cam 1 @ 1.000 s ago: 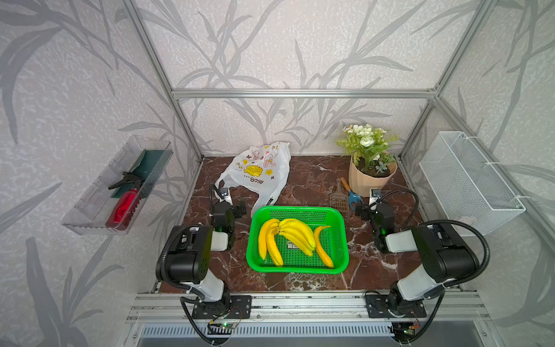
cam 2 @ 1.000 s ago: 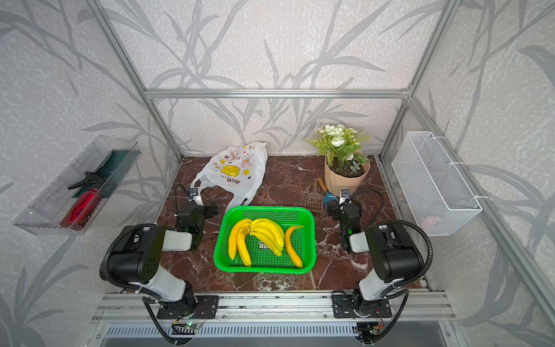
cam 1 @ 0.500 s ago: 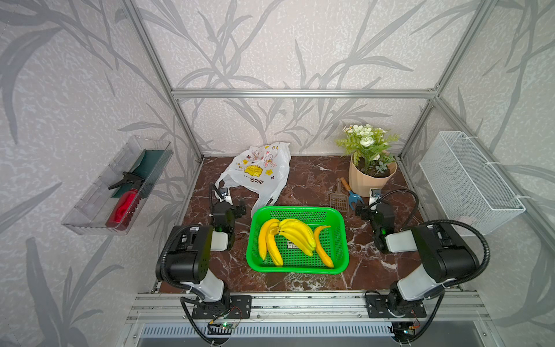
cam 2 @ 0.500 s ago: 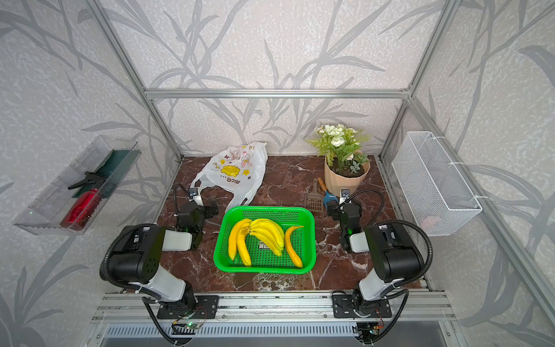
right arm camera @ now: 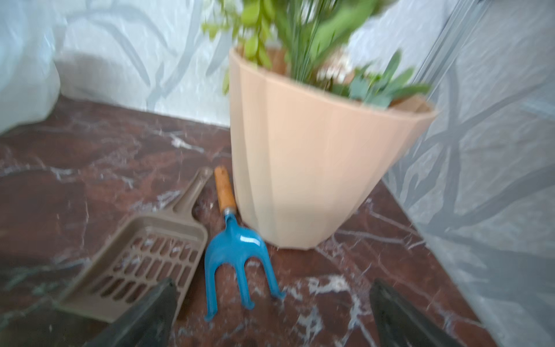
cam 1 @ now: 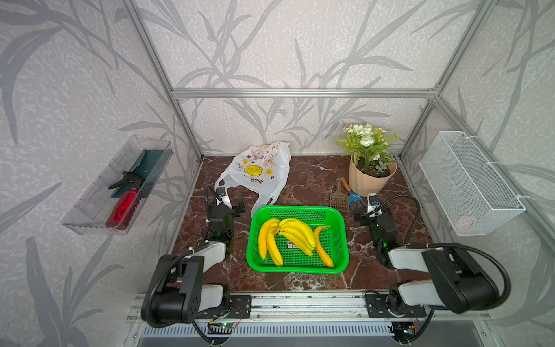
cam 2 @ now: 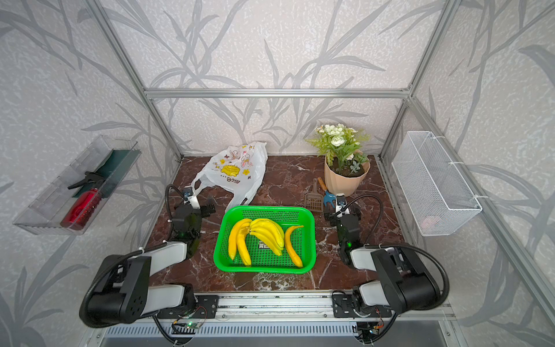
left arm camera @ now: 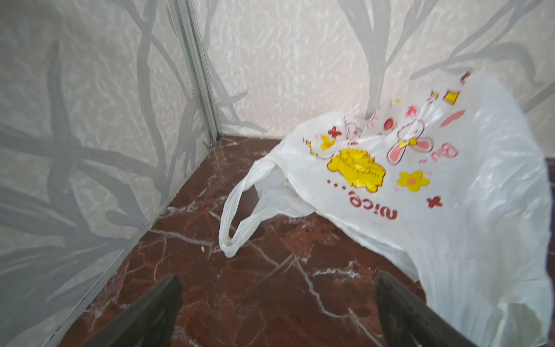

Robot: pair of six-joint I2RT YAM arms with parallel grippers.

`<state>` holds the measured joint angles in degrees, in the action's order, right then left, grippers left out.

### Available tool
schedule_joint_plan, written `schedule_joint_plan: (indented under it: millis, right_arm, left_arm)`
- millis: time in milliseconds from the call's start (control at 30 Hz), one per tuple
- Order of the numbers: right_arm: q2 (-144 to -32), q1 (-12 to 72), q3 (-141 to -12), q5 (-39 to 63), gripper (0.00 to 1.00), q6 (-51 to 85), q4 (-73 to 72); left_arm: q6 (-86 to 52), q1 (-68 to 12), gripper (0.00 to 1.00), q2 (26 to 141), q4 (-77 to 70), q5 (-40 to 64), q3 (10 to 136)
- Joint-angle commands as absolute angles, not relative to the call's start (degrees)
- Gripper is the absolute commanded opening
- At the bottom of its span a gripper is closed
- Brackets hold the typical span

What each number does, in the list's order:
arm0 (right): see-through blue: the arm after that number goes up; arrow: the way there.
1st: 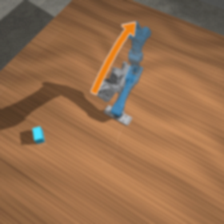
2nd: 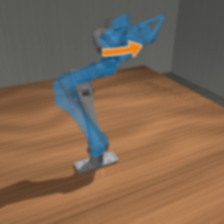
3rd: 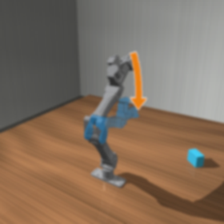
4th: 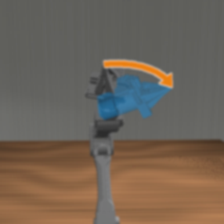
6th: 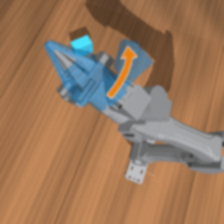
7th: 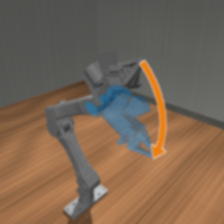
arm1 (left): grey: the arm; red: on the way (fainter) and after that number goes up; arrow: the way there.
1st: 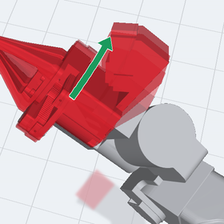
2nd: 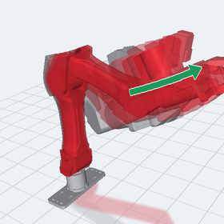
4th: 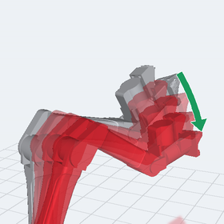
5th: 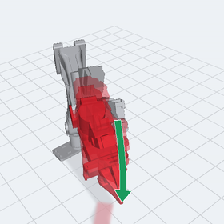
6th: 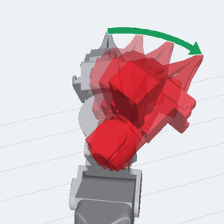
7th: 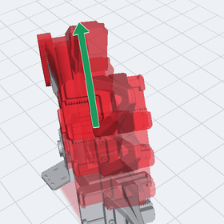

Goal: Place the banana into a plastic bag & tie a knot
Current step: Move the plastic bag to the center of the board.

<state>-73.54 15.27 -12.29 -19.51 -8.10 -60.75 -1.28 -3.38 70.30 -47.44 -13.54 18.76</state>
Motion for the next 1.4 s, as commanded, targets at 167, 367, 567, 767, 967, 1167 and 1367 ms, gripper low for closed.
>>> schedule_joint_plan:
  millis: [167,367,567,767,967,1167,1367]
  right_arm:
    - [-46.31,24.66,-29.48,-24.83,0.99,-15.19,-30.2]
    - [-50.62,29.51,-62.86,-25.87,0.99,18.69,23.37]
    - [-58.2,33.56,-65.67,-11.37,1.0,16.35,26.71]
    - [-67.39,37.64,-66.46,-5.57,0.9,18.4,35.49]
    - [-71.21,38.6,-63.01,3.28,0.84,20.52,33.44]
    - [-75.75,40.41,-62.64,7.16,0.79,21.61,33.52]
    - [-77.33,40.7,-61.17,7.65,0.79,23.9,31.48]
  left_arm:
    - [-3.82,-7.92,0.99,55.24,-26.39,-20.37,30.74]
    - [-38.64,-8.74,0.99,57.63,24.44,-31.23,58.48]
    - [-49.4,-2.03,0.99,70.5,34.67,-12.93,64.44]
    - [-51.3,3.07,0.96,92.35,51.12,-5.07,81.42]
    - [-53.35,7.02,0.87,103.6,38.39,4.44,87.14]
    - [-56.73,9.69,0.78,113.56,25.35,12.26,90.7]
    - [-55.03,9.41,0.77,120.92,20.68,14.86,94.57]
